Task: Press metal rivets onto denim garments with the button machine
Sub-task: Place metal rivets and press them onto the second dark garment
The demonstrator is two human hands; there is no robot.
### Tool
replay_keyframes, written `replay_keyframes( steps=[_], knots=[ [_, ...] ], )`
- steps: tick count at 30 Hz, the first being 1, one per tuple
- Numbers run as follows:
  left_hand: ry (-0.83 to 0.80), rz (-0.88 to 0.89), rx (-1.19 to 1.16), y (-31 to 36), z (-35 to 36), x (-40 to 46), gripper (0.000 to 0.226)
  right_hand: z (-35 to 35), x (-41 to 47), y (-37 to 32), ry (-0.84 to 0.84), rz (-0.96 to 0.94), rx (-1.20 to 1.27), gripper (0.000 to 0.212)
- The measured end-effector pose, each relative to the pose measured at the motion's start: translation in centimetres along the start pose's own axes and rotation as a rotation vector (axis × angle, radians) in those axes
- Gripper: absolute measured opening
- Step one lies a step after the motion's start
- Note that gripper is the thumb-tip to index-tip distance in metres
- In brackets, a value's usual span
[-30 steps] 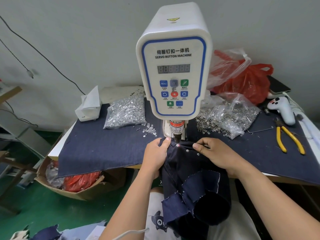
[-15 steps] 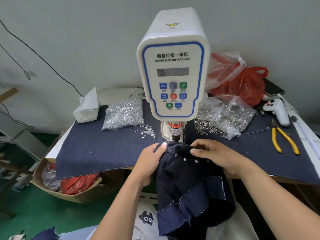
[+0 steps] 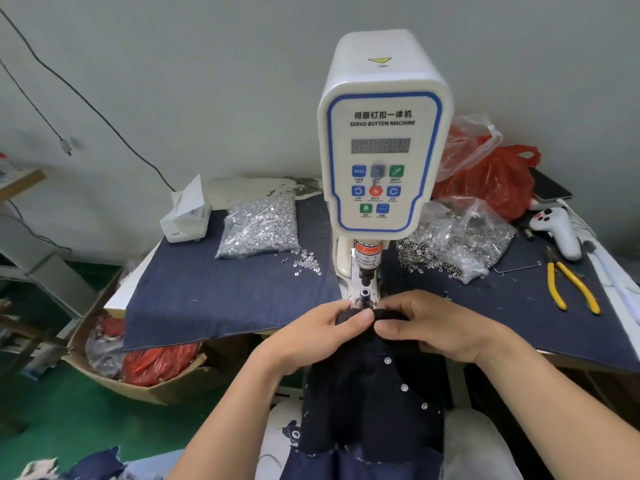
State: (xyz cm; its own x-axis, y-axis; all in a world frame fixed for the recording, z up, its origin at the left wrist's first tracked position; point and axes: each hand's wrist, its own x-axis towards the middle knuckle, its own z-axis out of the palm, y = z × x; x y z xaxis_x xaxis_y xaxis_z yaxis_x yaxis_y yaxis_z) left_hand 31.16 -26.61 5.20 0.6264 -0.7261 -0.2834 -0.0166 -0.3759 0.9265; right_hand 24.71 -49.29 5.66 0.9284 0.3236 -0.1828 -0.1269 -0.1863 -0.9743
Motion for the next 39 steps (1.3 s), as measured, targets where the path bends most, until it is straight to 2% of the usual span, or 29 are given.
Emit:
replay_keyframes(
  steps=[3, 4, 6, 8, 10, 12, 15, 19, 23, 25, 27, 30, 33, 36, 38, 39],
  knots=[
    [-0.140, -0.179, 0.325, -0.3, -1.5, -1.3, 0.076, -0.6, -1.2, 0.6, -0.043, -0.035, 0.270, 0.038],
    [-0.184, -0.227, 0.405, -0.7, -2.0, -1.5, 0.080, -1.0, -1.7, 0.8, -0.046, -0.054, 0.354, 0.038],
    [-0.255, -0.174, 0.360, -1.9, -2.8, -1.9, 0.059, -2.1, -2.5, 1.0, -0.013, -0.076, 0.478, 0.035],
    [-0.254, -0.064, 0.120, -2.8, -3.1, -2.3, 0.038, -3.2, -3.2, 1.1, 0.020, -0.038, 0.509, 0.017],
    [-0.159, 0.019, -0.039, -3.2, -3.2, -2.4, 0.024, -4.2, -3.8, 1.3, 0.050, 0.040, 0.397, 0.015],
    [-0.071, 0.051, -0.091, -2.8, -3.0, -2.1, 0.026, -4.7, -4.1, 1.5, 0.048, 0.085, 0.173, 0.021],
    [-0.048, 0.076, -0.126, -2.1, -2.6, -1.3, 0.031, -4.2, -4.1, 1.1, 0.020, 0.093, -0.034, 0.017],
    [-0.073, 0.086, -0.167, -1.1, -2.0, -0.7, 0.030, -2.4, -3.5, 0.3, 0.043, 0.143, -0.177, 0.035],
    [-0.106, 0.094, -0.157, -0.3, -1.2, -0.3, 0.027, -0.7, -2.5, 0.0, -0.010, 0.116, -0.396, 0.009],
    [-0.091, 0.087, -0.142, -0.1, -1.2, -0.4, 0.026, -0.4, -2.5, 0.0, 0.004, 0.071, -0.329, 0.008],
    [-0.067, 0.066, -0.063, 0.0, -1.5, -0.6, 0.025, -0.4, -2.9, -0.1, 0.003, 0.051, -0.136, 0.010],
    [-0.091, -0.036, 0.241, -0.4, -2.3, -0.8, 0.032, -0.3, -3.2, -0.3, -0.006, 0.062, 0.227, 0.024],
    [-0.182, -0.172, 0.379, -1.4, -3.0, -1.1, 0.037, -0.2, -3.0, 0.2, 0.016, 0.085, 0.312, 0.029],
    [-0.174, -0.100, 0.173, -2.3, -3.4, -1.5, 0.027, -0.3, -3.0, 0.6, 0.054, 0.141, 0.292, 0.026],
    [-0.103, -0.026, -0.105, -2.7, -2.9, -1.5, 0.026, -0.7, -2.9, 0.7, 0.079, 0.149, 0.148, 0.011],
    [-0.078, -0.014, -0.238, -2.7, -2.4, -1.4, 0.025, -0.8, -2.8, 0.7, 0.080, 0.144, 0.025, 0.010]
  ],
)
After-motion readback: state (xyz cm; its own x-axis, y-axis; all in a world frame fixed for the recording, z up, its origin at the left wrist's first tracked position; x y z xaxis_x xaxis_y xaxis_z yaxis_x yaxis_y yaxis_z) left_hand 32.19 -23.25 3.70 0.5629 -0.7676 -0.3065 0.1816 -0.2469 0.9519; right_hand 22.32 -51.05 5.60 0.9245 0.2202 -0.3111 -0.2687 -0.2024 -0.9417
